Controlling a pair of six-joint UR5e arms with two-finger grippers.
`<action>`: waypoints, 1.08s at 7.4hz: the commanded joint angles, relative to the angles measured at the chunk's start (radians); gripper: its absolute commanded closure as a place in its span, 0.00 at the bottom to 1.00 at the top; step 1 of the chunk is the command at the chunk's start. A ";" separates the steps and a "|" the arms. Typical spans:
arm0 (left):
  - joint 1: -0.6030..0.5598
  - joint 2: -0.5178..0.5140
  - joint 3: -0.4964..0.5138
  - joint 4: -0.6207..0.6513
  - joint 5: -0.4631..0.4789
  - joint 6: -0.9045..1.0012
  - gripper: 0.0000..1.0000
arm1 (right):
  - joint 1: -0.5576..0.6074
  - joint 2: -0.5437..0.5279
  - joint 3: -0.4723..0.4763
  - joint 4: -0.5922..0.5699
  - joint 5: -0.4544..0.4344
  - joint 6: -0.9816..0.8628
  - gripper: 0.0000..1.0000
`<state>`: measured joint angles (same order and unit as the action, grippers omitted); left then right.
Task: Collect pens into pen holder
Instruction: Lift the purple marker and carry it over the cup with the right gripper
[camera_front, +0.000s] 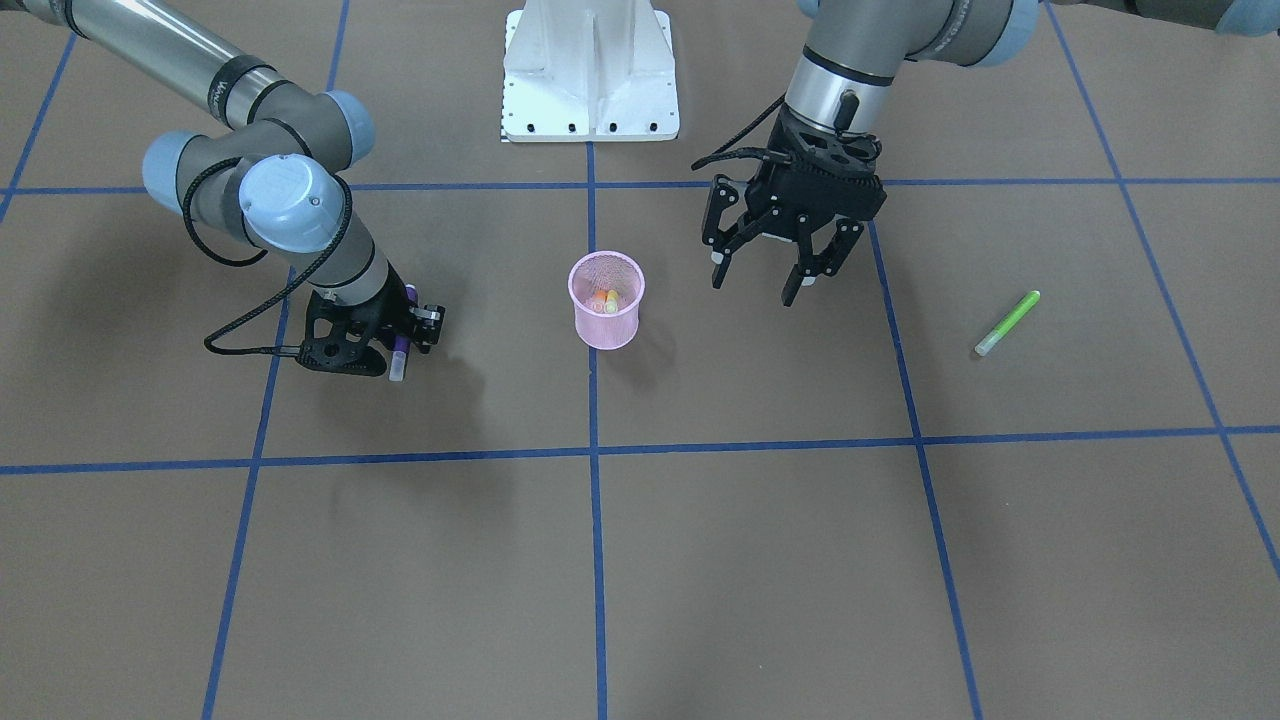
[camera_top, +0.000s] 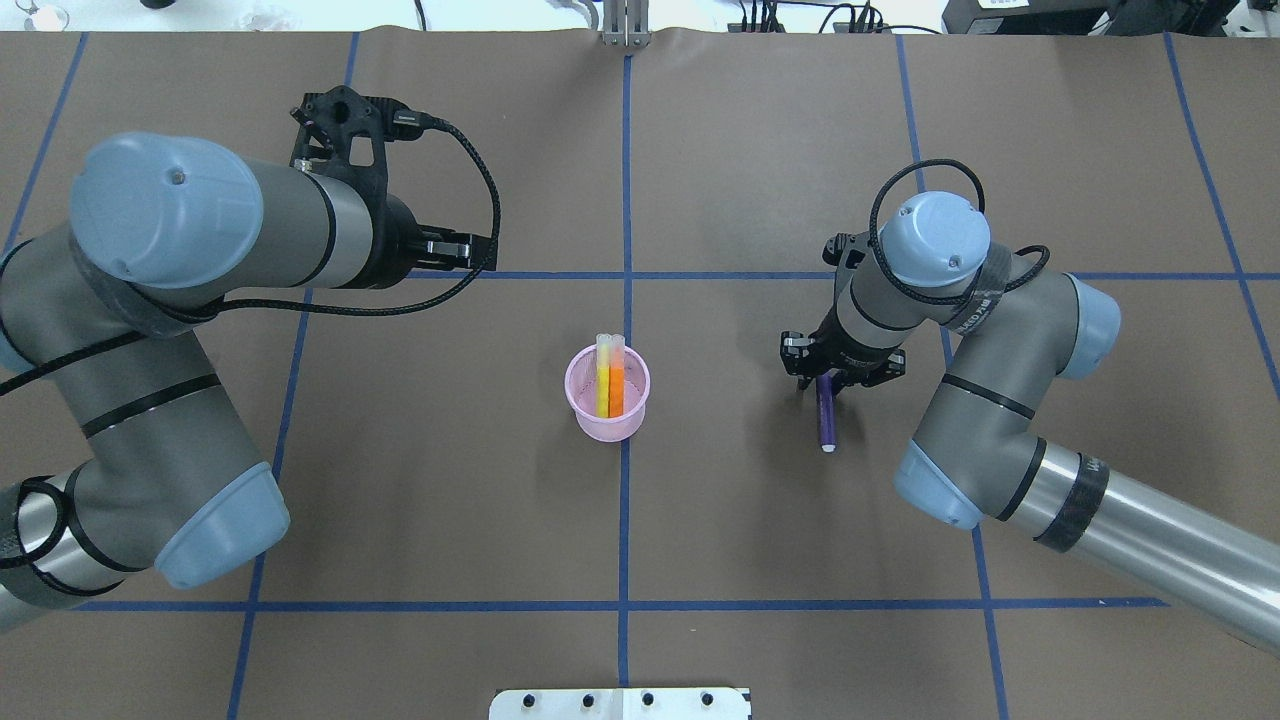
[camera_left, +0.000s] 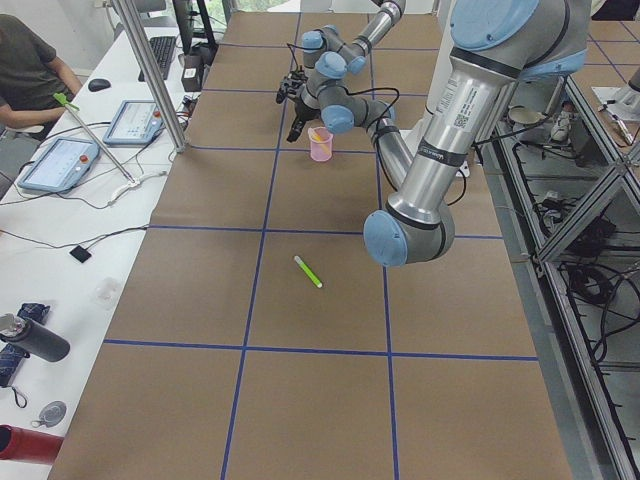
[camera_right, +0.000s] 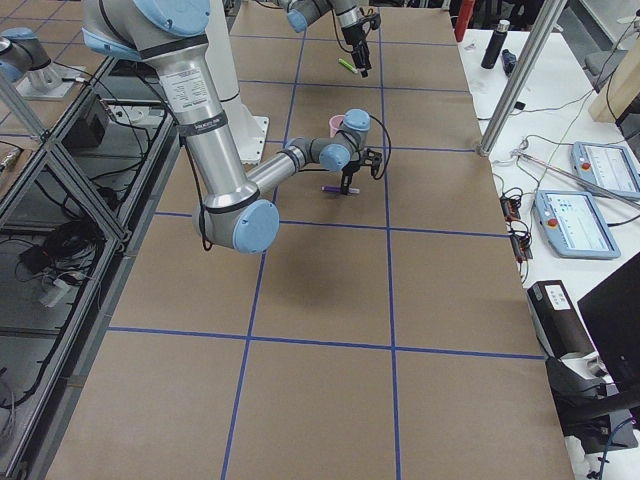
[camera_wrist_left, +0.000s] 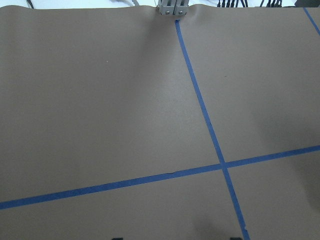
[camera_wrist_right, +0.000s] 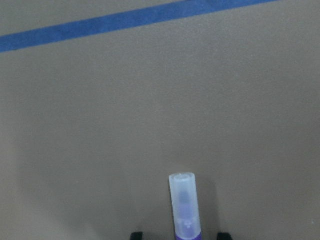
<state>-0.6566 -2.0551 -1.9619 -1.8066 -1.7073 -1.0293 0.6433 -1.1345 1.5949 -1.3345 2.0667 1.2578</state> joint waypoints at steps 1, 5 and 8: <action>0.000 0.001 0.001 0.001 0.000 0.000 0.23 | 0.001 -0.001 0.005 0.000 0.000 0.000 1.00; -0.102 0.067 -0.008 0.003 -0.143 0.105 0.23 | 0.015 0.002 0.127 -0.006 -0.092 0.041 1.00; -0.222 0.242 0.000 -0.008 -0.209 0.492 0.23 | -0.028 0.102 0.168 -0.023 -0.319 0.246 1.00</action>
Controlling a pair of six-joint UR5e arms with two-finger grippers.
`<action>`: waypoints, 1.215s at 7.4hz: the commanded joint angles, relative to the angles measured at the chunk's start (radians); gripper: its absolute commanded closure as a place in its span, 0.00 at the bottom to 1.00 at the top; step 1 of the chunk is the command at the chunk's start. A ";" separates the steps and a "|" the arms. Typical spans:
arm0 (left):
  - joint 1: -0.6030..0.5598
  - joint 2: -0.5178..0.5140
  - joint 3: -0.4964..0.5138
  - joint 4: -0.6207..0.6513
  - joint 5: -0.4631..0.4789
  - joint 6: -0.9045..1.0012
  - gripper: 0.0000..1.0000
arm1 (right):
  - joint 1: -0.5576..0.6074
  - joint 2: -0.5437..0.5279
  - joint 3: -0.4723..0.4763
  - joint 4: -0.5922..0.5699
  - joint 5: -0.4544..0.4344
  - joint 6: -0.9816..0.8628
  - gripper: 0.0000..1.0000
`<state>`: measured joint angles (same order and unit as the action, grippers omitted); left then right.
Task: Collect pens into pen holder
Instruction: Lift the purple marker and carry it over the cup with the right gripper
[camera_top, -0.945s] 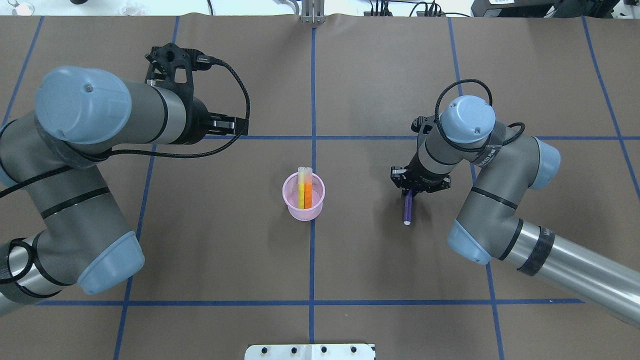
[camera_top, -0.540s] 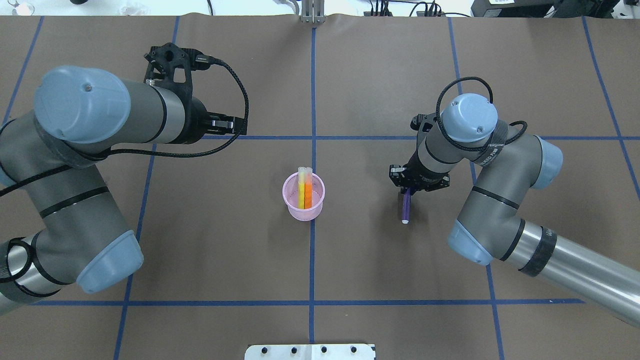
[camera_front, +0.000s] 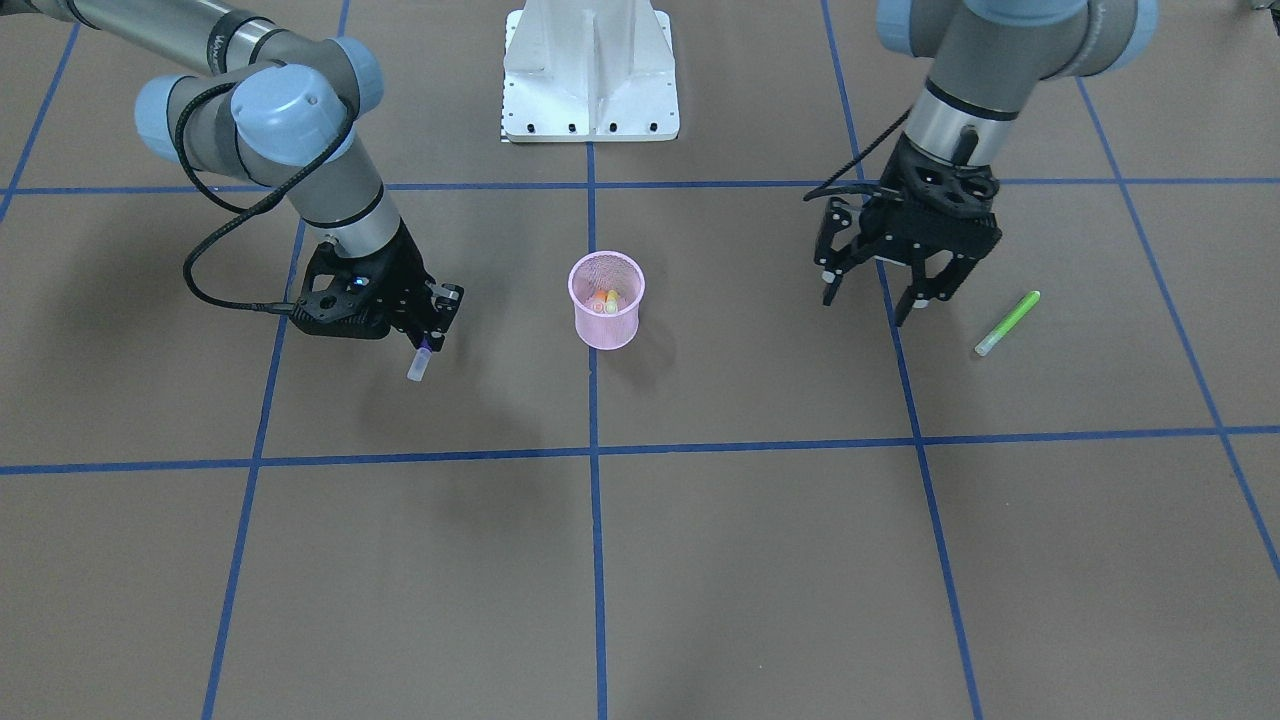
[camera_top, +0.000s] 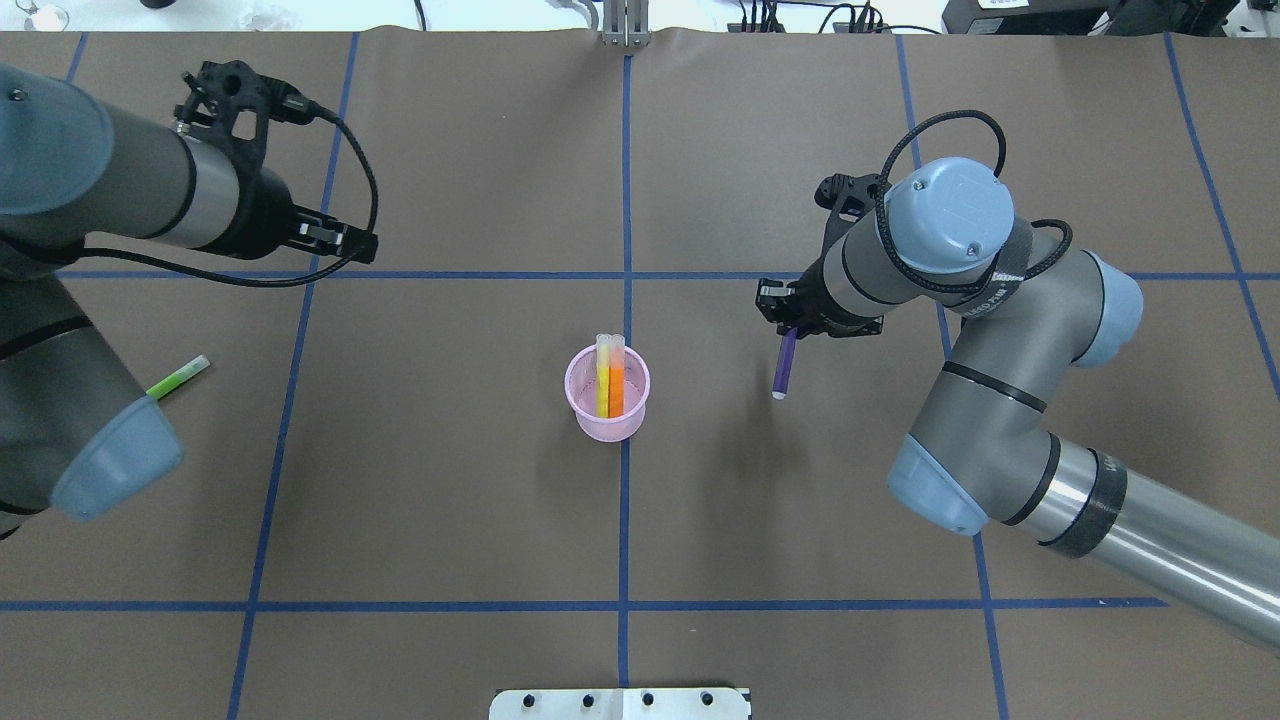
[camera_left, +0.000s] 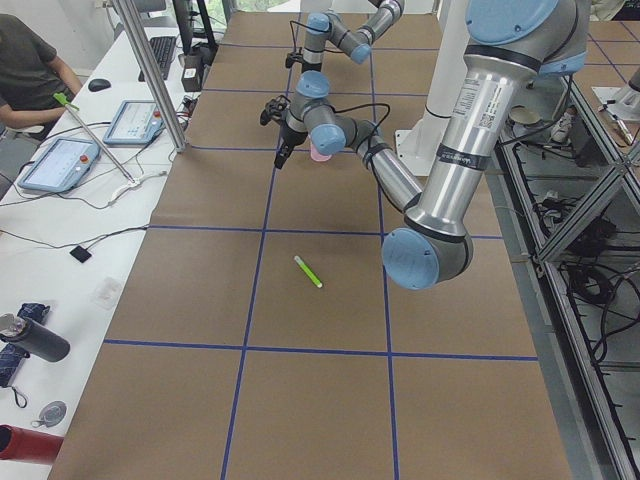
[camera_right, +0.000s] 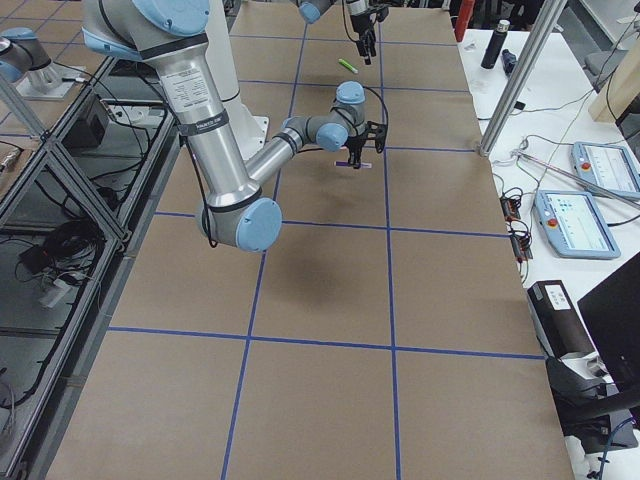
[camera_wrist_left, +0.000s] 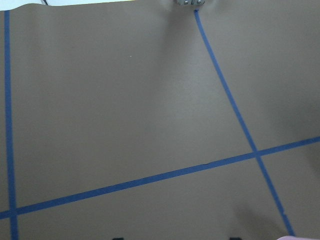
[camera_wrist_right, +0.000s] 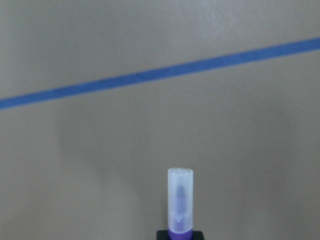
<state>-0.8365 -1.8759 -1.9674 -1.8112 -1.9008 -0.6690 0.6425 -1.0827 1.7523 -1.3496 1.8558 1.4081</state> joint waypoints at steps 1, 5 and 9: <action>-0.050 0.081 0.024 -0.005 -0.014 0.191 0.23 | -0.061 0.100 0.009 -0.055 -0.197 0.177 1.00; -0.069 0.086 0.110 -0.007 -0.012 0.235 0.21 | -0.130 0.241 0.010 -0.258 -0.329 0.373 1.00; -0.069 0.084 0.114 -0.016 -0.014 0.224 0.18 | -0.233 0.273 0.082 -0.452 -0.403 0.396 1.00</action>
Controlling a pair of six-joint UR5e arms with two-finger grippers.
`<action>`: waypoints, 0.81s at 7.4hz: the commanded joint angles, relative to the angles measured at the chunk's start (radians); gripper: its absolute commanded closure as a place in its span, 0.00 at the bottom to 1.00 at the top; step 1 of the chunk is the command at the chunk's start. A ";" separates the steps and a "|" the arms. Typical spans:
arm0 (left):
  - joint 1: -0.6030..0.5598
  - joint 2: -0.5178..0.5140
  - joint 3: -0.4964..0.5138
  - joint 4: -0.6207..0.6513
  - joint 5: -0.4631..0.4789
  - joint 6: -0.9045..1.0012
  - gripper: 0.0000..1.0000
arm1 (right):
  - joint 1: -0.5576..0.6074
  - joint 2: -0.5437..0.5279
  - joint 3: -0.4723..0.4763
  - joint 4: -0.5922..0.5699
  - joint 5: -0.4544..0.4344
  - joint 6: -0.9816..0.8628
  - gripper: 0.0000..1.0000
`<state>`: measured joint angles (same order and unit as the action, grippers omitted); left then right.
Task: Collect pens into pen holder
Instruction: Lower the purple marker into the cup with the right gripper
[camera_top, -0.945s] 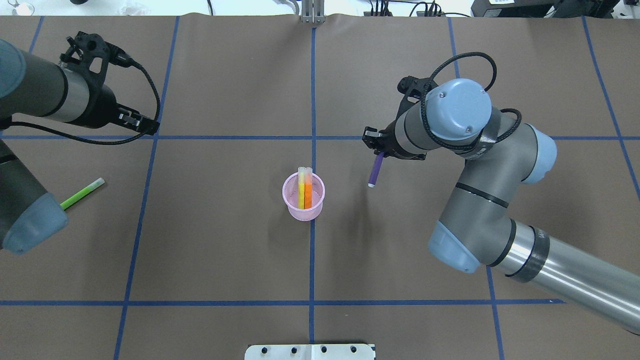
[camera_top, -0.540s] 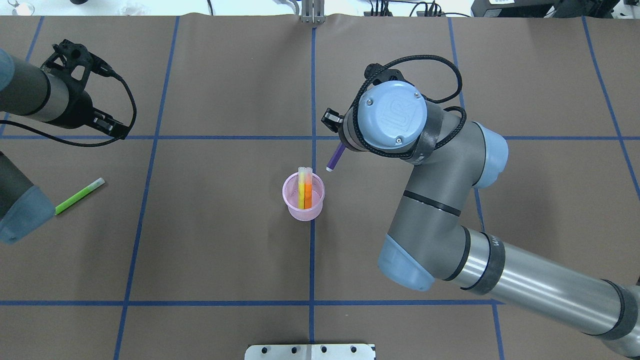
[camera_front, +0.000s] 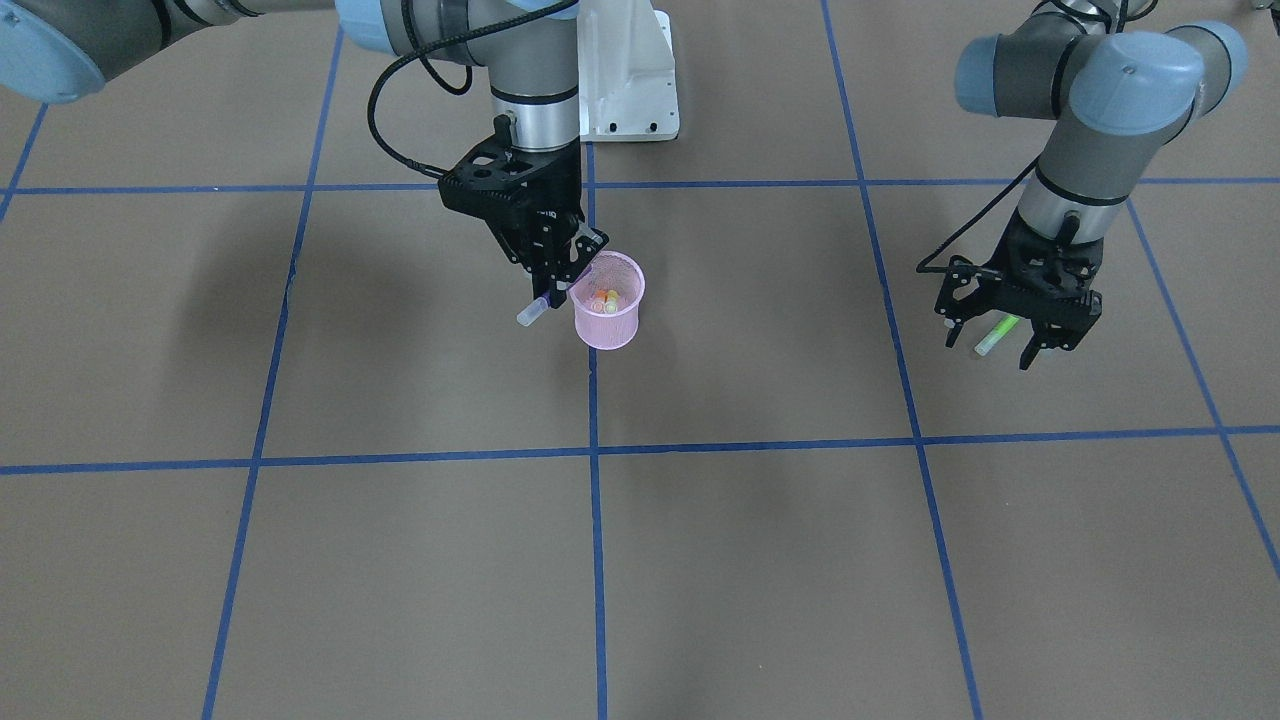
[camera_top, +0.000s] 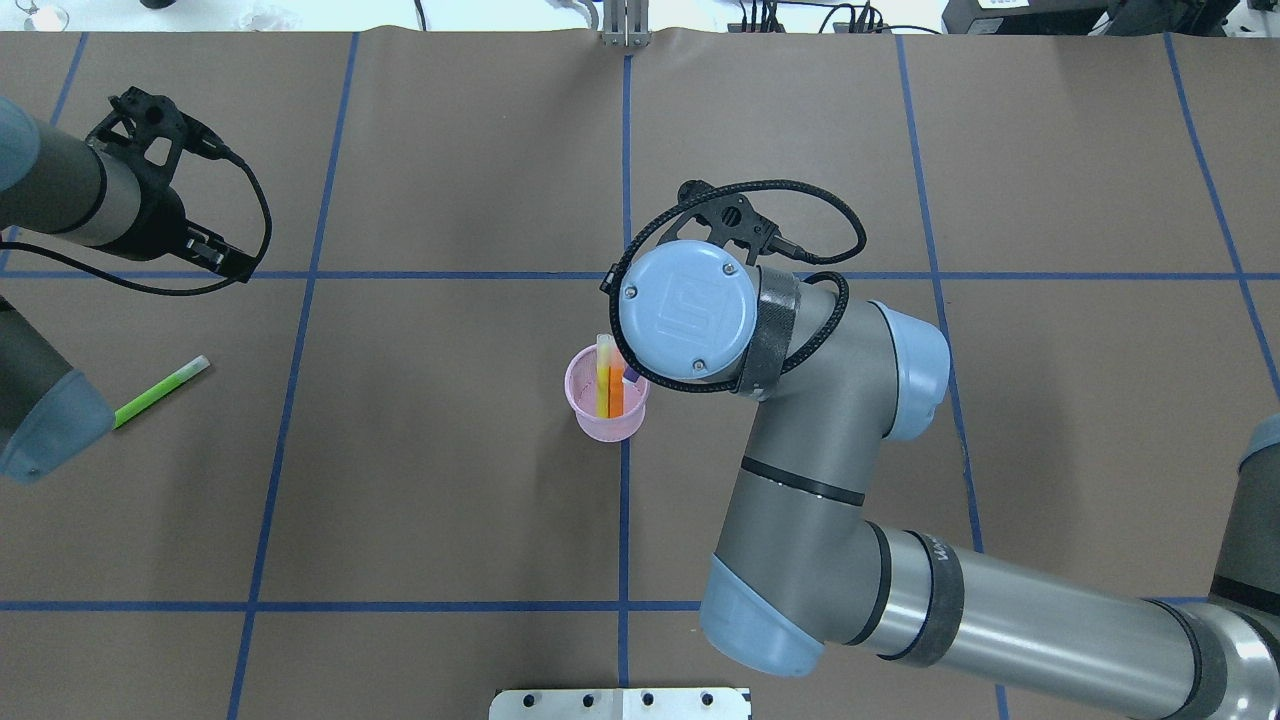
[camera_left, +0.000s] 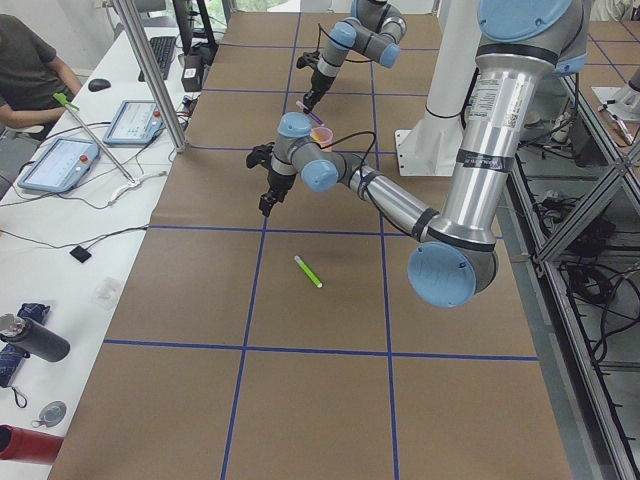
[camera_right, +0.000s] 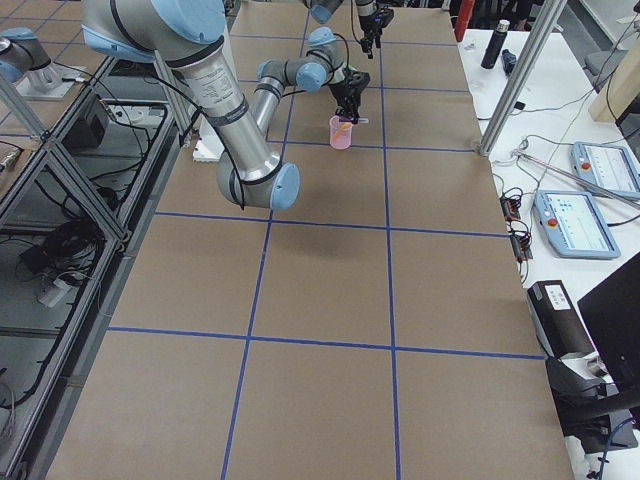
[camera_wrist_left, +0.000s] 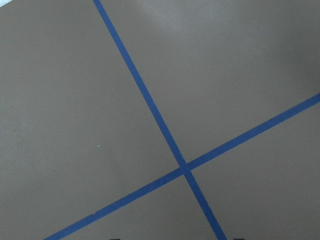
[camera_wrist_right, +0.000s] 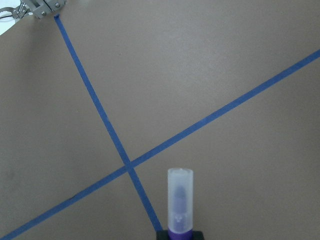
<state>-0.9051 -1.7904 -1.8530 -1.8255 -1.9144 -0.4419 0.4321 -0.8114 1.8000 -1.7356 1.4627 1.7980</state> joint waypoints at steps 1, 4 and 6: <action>0.000 -0.001 0.000 -0.001 0.000 -0.003 0.18 | -0.038 0.004 0.029 -0.073 -0.030 0.120 1.00; 0.000 0.000 0.002 -0.001 0.000 -0.003 0.17 | -0.047 0.033 -0.032 -0.068 -0.085 0.302 1.00; 0.002 -0.001 0.000 -0.001 0.001 -0.003 0.16 | -0.056 0.047 -0.065 -0.068 -0.102 0.323 1.00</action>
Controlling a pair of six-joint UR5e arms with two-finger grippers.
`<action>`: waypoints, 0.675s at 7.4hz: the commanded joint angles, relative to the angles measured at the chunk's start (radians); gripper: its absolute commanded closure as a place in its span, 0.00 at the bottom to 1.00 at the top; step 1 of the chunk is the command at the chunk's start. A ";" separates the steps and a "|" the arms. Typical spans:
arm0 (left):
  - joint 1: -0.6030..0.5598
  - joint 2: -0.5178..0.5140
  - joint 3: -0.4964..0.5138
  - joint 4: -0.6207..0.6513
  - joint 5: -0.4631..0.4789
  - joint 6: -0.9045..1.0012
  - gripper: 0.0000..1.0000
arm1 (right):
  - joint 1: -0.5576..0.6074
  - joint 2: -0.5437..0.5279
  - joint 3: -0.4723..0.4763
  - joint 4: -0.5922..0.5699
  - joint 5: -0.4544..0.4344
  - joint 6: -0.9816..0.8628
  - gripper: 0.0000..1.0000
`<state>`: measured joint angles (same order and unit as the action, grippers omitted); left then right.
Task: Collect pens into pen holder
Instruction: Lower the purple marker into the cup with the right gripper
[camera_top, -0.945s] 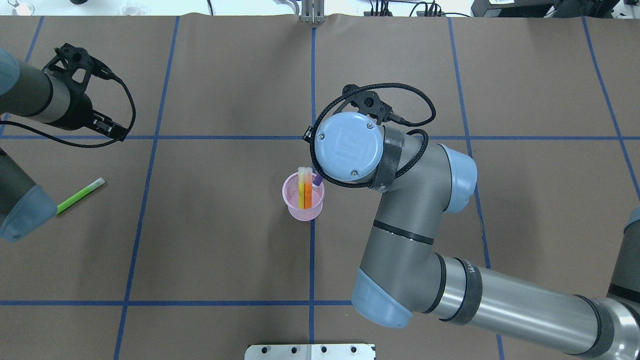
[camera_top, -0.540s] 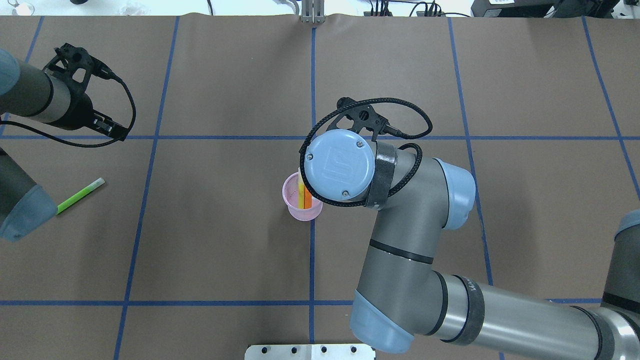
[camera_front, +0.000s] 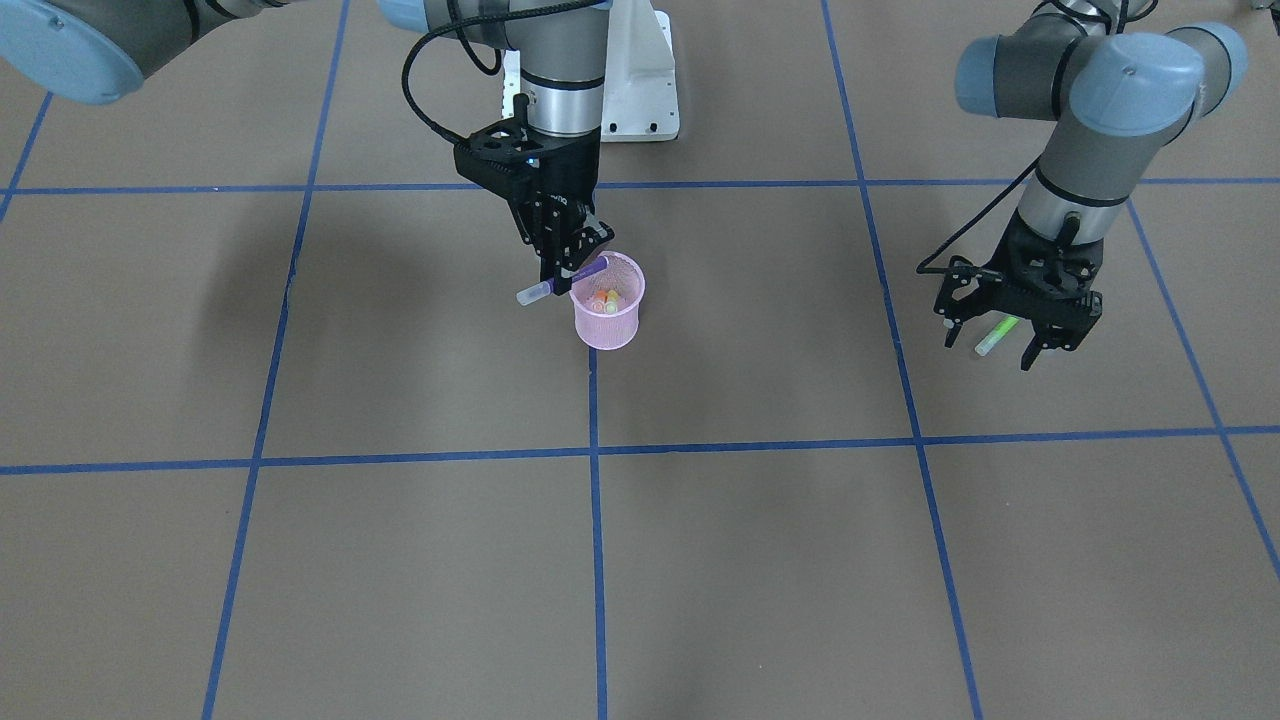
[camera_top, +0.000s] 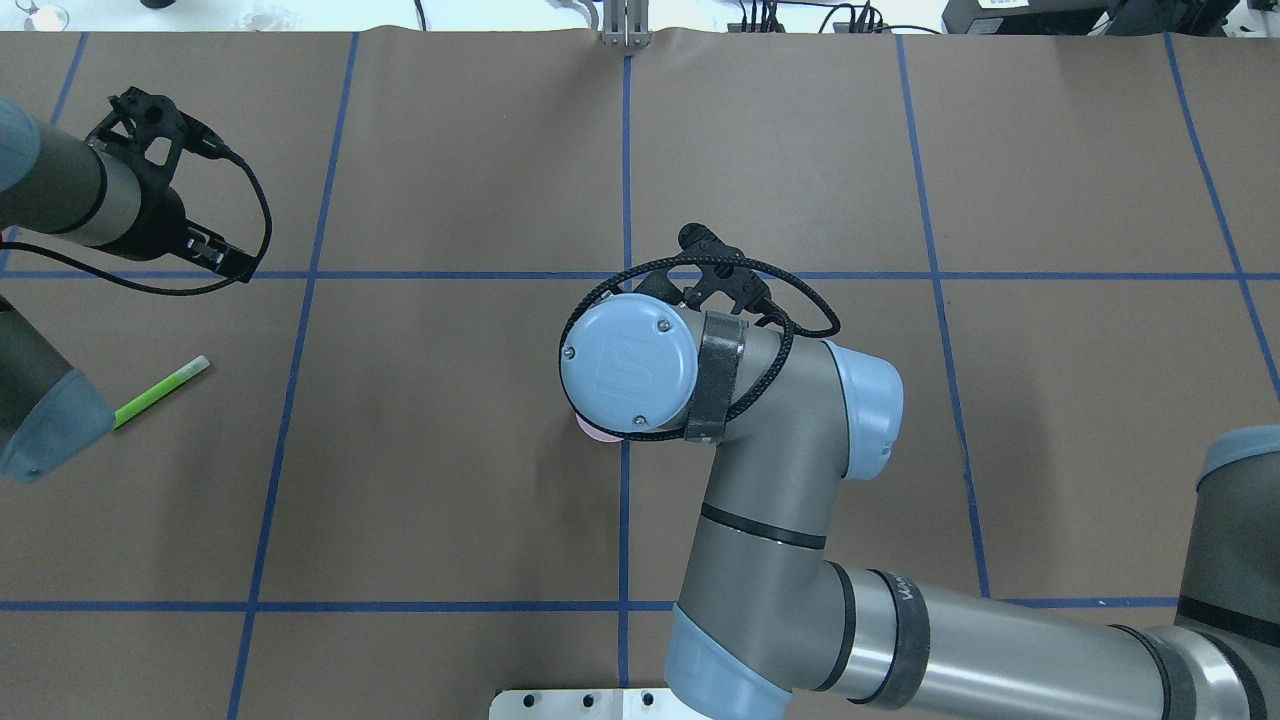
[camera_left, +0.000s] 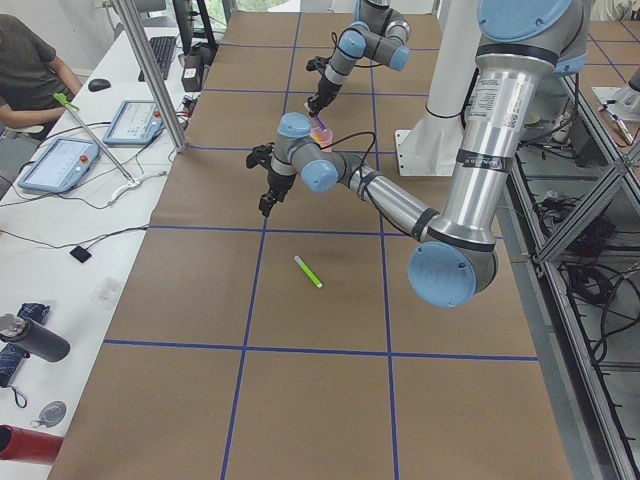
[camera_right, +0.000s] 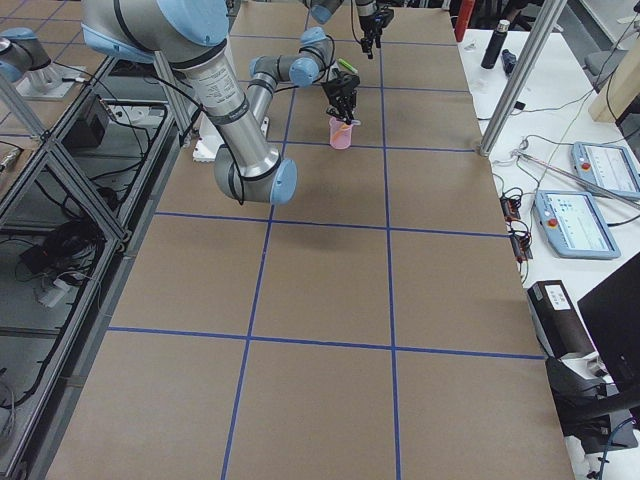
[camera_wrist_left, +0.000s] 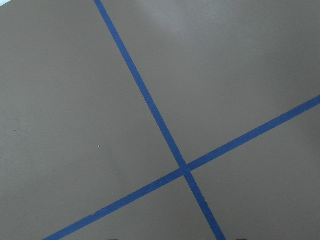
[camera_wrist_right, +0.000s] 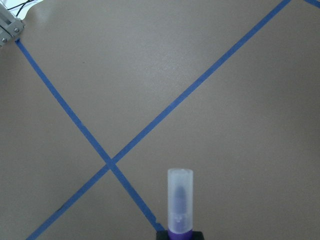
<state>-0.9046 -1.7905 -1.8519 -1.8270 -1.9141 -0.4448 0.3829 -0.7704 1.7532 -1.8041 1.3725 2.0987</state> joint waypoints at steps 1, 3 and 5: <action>0.000 0.000 0.000 0.000 0.000 0.000 0.16 | -0.018 0.005 -0.017 0.000 -0.021 0.029 1.00; 0.000 0.003 0.019 -0.009 0.000 0.046 0.16 | -0.024 0.006 -0.018 0.000 -0.027 0.030 0.77; -0.002 0.003 0.025 -0.011 0.000 0.086 0.16 | -0.024 0.006 -0.018 0.002 -0.027 0.029 0.47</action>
<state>-0.9060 -1.7873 -1.8327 -1.8360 -1.9144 -0.3795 0.3598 -0.7641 1.7353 -1.8036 1.3452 2.1283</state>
